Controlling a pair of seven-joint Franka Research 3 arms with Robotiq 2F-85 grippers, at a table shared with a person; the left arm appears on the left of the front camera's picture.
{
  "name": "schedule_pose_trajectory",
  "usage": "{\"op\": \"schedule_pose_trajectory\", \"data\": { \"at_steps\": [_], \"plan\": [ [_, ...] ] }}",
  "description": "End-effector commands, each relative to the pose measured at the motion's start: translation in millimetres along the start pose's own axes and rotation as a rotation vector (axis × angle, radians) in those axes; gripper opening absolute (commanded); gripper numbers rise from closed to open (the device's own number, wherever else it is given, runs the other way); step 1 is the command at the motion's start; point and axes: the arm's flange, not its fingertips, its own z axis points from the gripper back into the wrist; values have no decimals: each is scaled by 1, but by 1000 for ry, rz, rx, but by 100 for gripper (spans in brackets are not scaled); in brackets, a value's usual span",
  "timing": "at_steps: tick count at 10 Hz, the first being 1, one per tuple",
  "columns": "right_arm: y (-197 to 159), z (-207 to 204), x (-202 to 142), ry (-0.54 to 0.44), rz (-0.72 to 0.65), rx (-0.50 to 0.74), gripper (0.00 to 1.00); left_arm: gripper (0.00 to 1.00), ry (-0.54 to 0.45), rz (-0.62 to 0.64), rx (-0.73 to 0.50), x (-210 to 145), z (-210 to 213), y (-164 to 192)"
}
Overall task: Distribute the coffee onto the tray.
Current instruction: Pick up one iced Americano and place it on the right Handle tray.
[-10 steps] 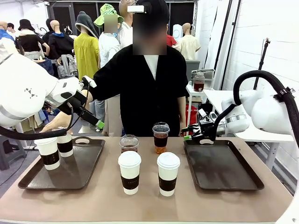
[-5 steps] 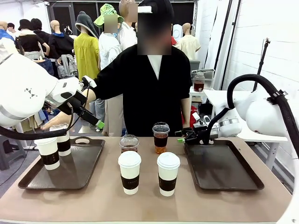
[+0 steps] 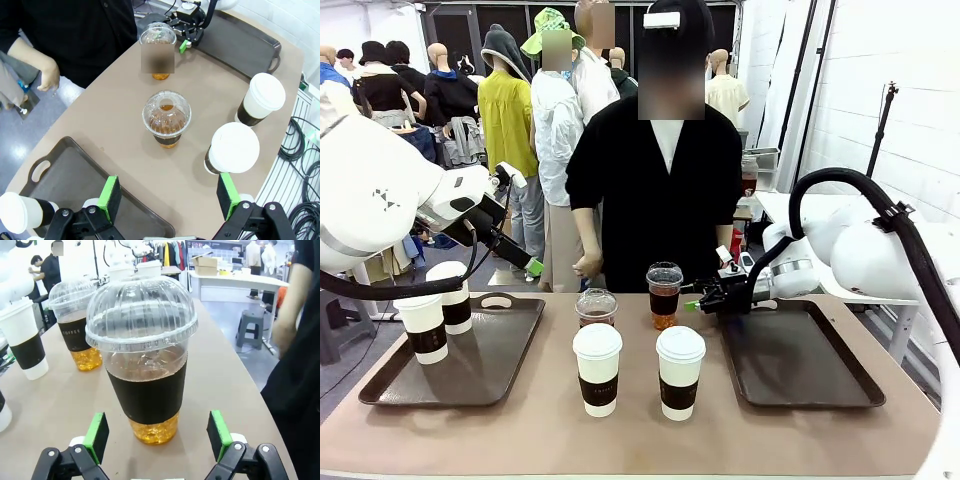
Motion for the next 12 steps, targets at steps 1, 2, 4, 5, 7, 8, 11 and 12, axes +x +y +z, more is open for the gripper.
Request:
{"op": "schedule_pose_trajectory", "data": {
  "at_steps": [1,2,4,5,7,8,11,12],
  "plan": [
    [-9,-7,2,-13,20,-5,100,100,2,7,-2,0,1,1],
    [-10,-11,2,-14,20,7,100,100,2,7,-2,0,1,1],
    [-11,-17,4,-16,17,28,100,100,2,7,-2,0,1,1],
    [-12,-21,4,-18,16,42,100,100,2,7,-2,0,1,1],
    [-13,-30,5,-13,13,60,100,100,2,7,-2,0,1,1],
    [-14,-34,5,-8,12,67,100,100,2,7,-2,0,1,1],
    [-20,-48,6,-7,6,92,100,100,2,7,-2,0,1,1],
    [-21,-53,9,-10,5,106,100,100,2,7,-2,0,1,1]
  ]
}}
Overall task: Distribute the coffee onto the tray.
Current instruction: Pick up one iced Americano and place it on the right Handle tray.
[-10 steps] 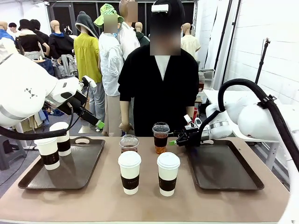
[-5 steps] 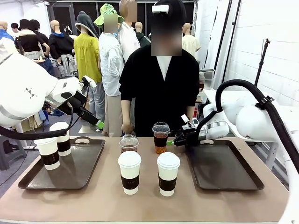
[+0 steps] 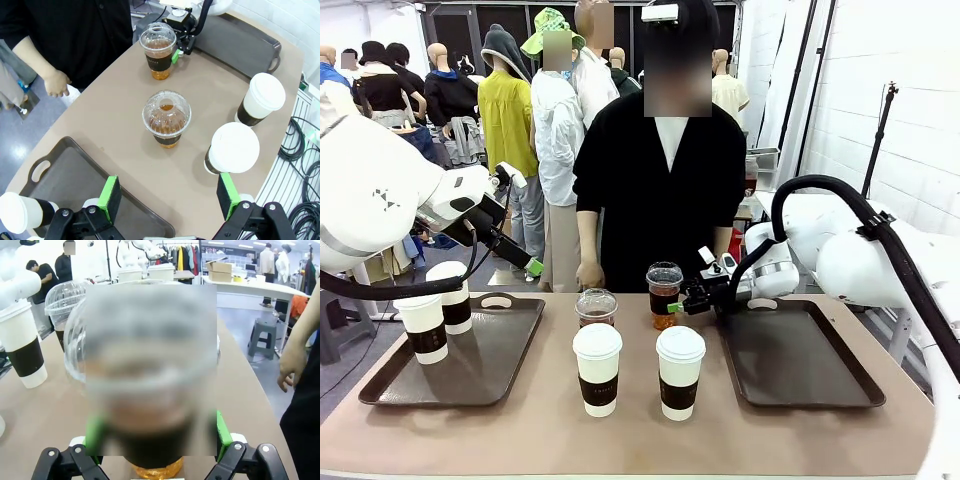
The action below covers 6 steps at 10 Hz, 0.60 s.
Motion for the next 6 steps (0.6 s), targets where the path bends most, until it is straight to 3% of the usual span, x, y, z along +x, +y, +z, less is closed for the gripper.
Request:
{"op": "schedule_pose_trajectory", "data": {
  "at_steps": [1,4,6],
  "plan": [
    [-14,-8,5,3,-21,39,100,100,2,7,-2,0,1,1],
    [-14,-15,9,-10,-32,75,100,100,2,7,-2,0,1,1],
    [-14,-14,9,-16,-41,79,64,100,2,7,-2,0,1,1]
  ]
}}
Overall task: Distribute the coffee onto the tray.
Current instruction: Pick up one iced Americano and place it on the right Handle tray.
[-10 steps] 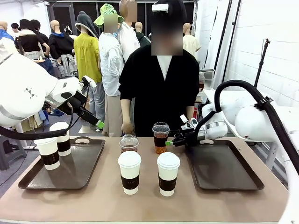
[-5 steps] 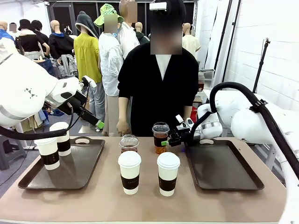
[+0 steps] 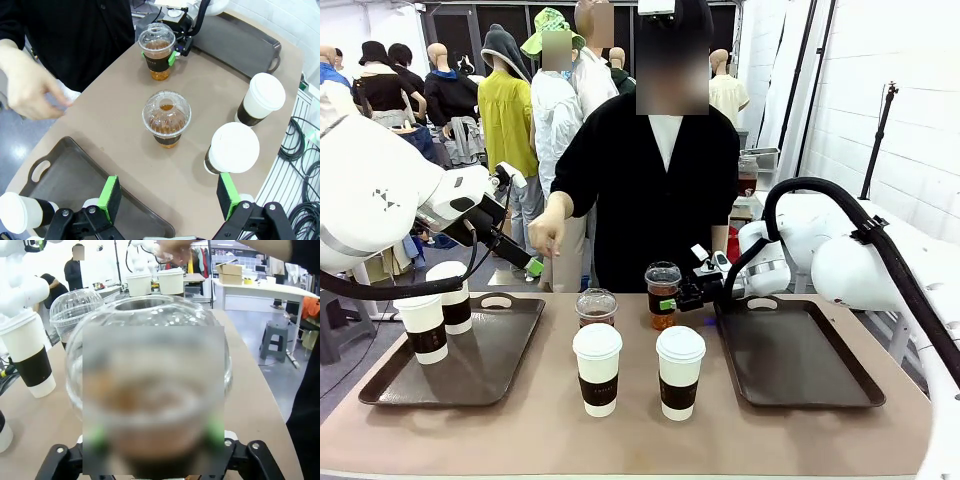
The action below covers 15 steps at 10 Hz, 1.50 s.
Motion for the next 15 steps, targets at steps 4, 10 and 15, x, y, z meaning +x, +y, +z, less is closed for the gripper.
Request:
{"op": "schedule_pose_trajectory", "data": {
  "at_steps": [4,10,15],
  "plan": [
    [-8,4,7,-7,-18,15,64,100,2,7,-2,0,1,1],
    [41,55,79,-54,-25,55,64,100,2,7,-2,0,1,1],
    [99,126,82,-6,34,16,64,100,2,7,-2,0,1,1]
  ]
}}
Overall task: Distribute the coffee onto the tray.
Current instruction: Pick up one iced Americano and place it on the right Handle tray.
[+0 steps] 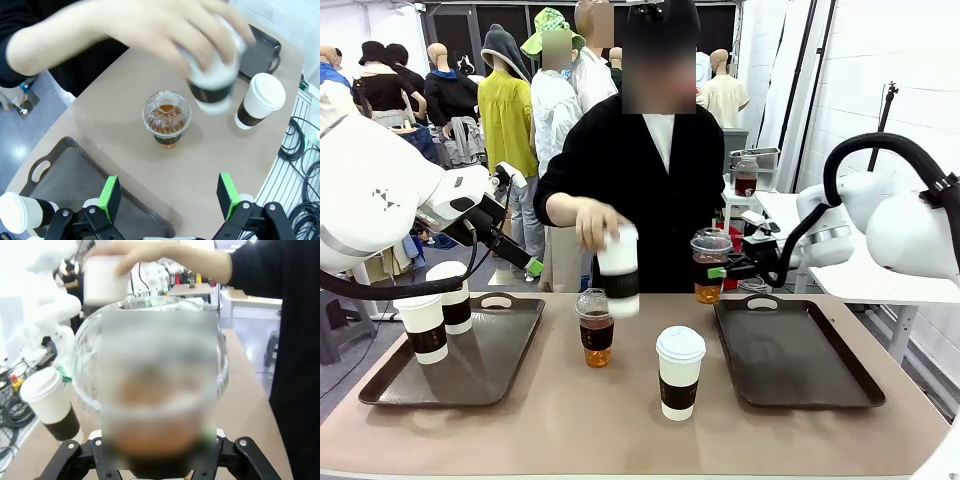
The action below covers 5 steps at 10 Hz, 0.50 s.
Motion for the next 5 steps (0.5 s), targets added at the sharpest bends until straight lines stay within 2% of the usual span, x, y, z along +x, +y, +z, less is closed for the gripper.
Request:
{"op": "schedule_pose_trajectory", "data": {
  "at_steps": [1,5],
  "plan": [
    [28,16,-2,30,57,-22,64,100,2,7,-2,0,1,1],
    [43,61,-27,70,107,-88,64,100,2,7,-2,0,1,1]
  ]
}}
